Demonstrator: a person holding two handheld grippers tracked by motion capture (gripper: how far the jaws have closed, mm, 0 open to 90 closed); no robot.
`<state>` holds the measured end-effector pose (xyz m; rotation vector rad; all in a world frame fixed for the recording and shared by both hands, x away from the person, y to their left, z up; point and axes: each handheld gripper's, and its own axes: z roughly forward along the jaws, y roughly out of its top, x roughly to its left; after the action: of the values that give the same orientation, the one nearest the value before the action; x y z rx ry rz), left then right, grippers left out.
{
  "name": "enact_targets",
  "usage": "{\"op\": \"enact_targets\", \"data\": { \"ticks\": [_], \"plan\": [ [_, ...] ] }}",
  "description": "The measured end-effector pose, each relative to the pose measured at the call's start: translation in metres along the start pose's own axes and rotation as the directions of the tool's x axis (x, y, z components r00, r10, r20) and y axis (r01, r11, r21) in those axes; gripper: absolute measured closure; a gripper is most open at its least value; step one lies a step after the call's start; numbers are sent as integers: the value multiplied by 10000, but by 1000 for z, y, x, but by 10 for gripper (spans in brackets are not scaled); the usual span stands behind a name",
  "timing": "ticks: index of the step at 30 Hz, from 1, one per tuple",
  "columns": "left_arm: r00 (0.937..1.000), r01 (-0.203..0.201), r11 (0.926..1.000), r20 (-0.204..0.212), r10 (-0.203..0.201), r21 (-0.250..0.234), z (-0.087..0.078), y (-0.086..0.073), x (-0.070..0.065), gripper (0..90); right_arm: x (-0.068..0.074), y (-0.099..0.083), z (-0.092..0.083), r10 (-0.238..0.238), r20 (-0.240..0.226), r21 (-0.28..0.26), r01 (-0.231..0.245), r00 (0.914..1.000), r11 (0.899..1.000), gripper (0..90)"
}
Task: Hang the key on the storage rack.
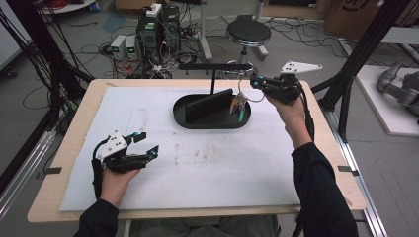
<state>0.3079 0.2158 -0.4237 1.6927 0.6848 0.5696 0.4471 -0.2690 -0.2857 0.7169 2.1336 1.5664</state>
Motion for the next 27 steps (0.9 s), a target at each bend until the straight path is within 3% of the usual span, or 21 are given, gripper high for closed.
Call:
{"op": "enact_targets", "data": {
  "ticks": [4,7,27],
  "plan": [
    [10000,-6,10000,16,6,0,-1,0,0,307,-6,2,4,61,70,92,-62,10000,9999,876],
    [10000,18,10000,-29,-18,-2,-1,-1,0,307,-11,3,7,170,390,-210,-162,9991,9996,876],
    [10000,58,10000,44,-58,-33,-1,-1,0,307,-31,1,42,454,1045,483,-506,9935,9975,876]
  ]
}}
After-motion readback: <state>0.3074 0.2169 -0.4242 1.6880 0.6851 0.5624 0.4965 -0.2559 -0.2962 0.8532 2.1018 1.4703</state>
